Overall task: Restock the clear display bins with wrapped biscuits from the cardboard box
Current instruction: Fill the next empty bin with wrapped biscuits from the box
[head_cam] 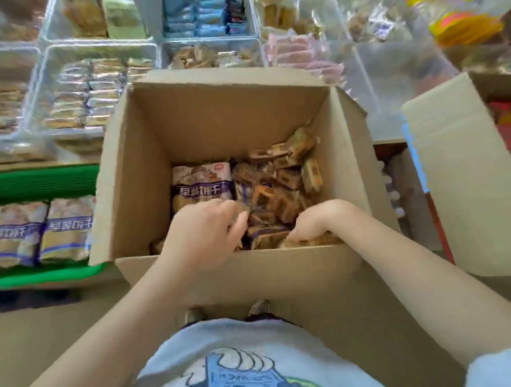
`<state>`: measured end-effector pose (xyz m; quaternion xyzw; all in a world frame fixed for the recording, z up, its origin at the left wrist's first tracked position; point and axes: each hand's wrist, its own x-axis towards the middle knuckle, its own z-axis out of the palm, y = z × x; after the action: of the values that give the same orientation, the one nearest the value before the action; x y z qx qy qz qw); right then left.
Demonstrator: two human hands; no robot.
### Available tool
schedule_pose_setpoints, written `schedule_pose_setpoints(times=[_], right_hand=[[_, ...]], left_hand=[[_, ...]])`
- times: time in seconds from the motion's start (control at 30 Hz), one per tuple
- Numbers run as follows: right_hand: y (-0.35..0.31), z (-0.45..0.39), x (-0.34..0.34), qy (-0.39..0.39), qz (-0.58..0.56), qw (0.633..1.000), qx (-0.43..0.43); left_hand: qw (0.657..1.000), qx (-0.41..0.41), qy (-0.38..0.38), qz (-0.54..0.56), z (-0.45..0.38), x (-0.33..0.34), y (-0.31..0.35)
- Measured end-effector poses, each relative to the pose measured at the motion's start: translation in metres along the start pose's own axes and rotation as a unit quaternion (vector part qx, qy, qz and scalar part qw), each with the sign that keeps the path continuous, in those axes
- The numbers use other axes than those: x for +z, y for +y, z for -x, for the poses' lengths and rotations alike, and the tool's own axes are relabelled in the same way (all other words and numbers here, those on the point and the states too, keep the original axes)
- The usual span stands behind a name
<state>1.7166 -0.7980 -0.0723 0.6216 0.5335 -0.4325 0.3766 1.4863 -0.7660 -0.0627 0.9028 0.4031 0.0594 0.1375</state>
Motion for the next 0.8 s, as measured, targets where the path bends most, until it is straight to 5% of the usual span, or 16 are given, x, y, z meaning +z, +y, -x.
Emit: schedule_pose_setpoints(times=[0.1,0.2,0.27,0.37,0.4,0.47,0.53,0.7,0.8], right_hand=[[0.009,0.012,-0.01,0.022,-0.005,0.995,-0.096],[0.015,0.024,-0.02,0.112,-0.199,0.957,-0.18],[0.012,0.033,-0.022,0.137,-0.396,0.87,-0.258],[0.003,0.038,-0.024,-0.009,-0.642,0.662,-0.386],[-0.002,0.042,-0.025,-0.046,-0.681,0.615,-0.395],[-0.015,0.045,-0.031,-0.067,-0.702,0.578,-0.41],[-0.026,0.039,-0.038,-0.064,-0.695,0.586,-0.412],[-0.061,0.028,-0.067,0.062,-0.617,0.692,-0.368],[-0.097,0.041,-0.084,0.181,-0.457,0.777,-0.394]], left_hand=[[0.998,-0.049,-0.041,0.015,0.004,-0.003,0.003],[0.987,-0.091,-0.086,0.105,0.003,-0.008,0.005],[0.957,-0.123,-0.081,0.251,-0.001,-0.014,0.006],[0.87,-0.14,-0.065,0.468,-0.009,-0.03,0.019],[0.844,-0.141,-0.052,0.515,-0.011,-0.034,0.024],[0.832,-0.153,-0.004,0.533,-0.015,-0.042,0.03],[0.845,-0.175,0.034,0.504,-0.017,-0.052,0.023],[0.825,-0.239,0.075,0.506,-0.011,-0.078,-0.03],[0.821,-0.258,0.114,0.497,0.002,-0.092,-0.075]])
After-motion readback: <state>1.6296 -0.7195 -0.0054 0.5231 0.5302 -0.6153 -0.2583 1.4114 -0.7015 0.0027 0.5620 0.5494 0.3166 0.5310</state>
